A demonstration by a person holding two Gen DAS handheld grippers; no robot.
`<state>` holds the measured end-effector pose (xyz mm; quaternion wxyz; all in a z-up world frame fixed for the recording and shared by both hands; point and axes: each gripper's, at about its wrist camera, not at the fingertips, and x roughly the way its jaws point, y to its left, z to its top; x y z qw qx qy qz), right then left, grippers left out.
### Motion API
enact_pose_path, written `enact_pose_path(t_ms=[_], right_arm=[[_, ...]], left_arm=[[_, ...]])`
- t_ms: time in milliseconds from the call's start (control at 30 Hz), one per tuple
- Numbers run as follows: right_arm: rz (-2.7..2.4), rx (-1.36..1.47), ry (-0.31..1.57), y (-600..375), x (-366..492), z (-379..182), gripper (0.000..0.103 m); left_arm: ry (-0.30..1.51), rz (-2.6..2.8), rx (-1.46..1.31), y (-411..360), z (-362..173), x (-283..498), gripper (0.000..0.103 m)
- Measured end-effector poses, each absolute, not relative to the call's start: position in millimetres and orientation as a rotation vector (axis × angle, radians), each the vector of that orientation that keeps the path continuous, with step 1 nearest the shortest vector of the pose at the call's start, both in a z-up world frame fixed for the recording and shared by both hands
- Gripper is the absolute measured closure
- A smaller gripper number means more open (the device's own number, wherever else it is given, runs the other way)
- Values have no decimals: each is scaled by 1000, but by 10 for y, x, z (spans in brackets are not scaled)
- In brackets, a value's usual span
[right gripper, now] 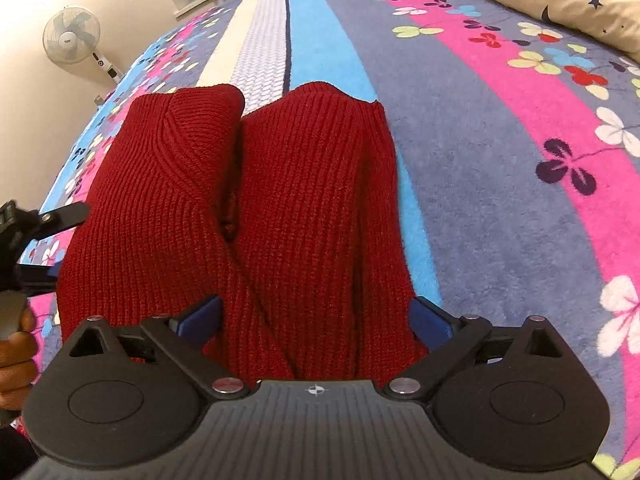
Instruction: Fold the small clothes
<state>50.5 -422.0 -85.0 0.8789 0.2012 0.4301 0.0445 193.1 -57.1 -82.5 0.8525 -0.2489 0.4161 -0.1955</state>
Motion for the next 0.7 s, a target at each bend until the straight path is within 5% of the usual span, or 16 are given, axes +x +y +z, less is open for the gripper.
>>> enact_pose_path(t_ms=[233,400,700], right_arm=[[103,424,891,-4180,524,-883,7],[138,444,852,-4117,532,-823,45],[268,457,653,-3654,667,-513,68]], left_arm=[[994,-479,-691,-690,-1148,2167,4],[945,-480,-560,-747,-927,2130,35],[723,-458,-363,-223,41,2042,38]])
